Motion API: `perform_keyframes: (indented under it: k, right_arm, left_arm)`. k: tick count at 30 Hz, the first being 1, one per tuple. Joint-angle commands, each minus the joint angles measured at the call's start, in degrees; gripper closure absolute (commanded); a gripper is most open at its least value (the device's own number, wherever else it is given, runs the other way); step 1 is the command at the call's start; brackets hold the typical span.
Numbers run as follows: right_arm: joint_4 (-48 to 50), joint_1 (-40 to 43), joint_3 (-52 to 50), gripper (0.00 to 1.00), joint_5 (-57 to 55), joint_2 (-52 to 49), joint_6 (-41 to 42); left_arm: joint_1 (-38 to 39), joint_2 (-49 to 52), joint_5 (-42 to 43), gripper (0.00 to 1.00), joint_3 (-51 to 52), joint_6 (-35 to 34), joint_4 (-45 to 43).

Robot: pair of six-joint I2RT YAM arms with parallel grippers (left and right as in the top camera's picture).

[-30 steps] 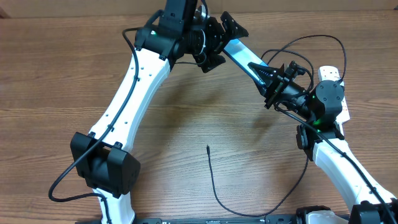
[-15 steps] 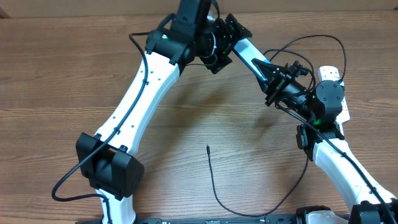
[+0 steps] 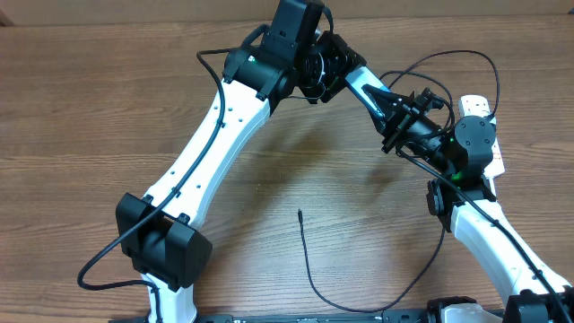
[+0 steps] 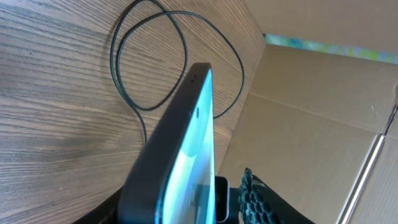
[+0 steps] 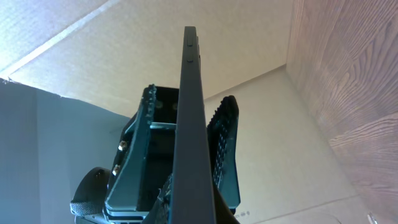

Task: Plug charger to phone and switch on socket
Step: 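Regrasp the phone's other end with the left gripper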

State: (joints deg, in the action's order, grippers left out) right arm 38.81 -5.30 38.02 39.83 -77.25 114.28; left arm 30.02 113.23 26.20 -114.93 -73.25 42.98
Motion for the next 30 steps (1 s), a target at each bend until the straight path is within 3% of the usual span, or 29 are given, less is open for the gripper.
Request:
perform_keyframes:
  k: [1,24,30]
  right_arm:
    - [1.05,-0.35,1.4,0.96,-0.76,0.61,0.11]
    - [1.03,-0.74,1.38,0.96,-1.2,0.61,-0.31]
    - [1.03,-0.74,1.38,0.96,-1.16,0.61,-0.33]
  left_arm:
    - [0.17,-1.27,-1.36,0.53,-1.09,-0.07,-0.2]
    - [3.39,-1.03,-7.26,0.54,-1.05,-0.07,-0.2]
    - [3.39,-1.03,-7.34,0.65,-1.05,-0.09,-0.2]
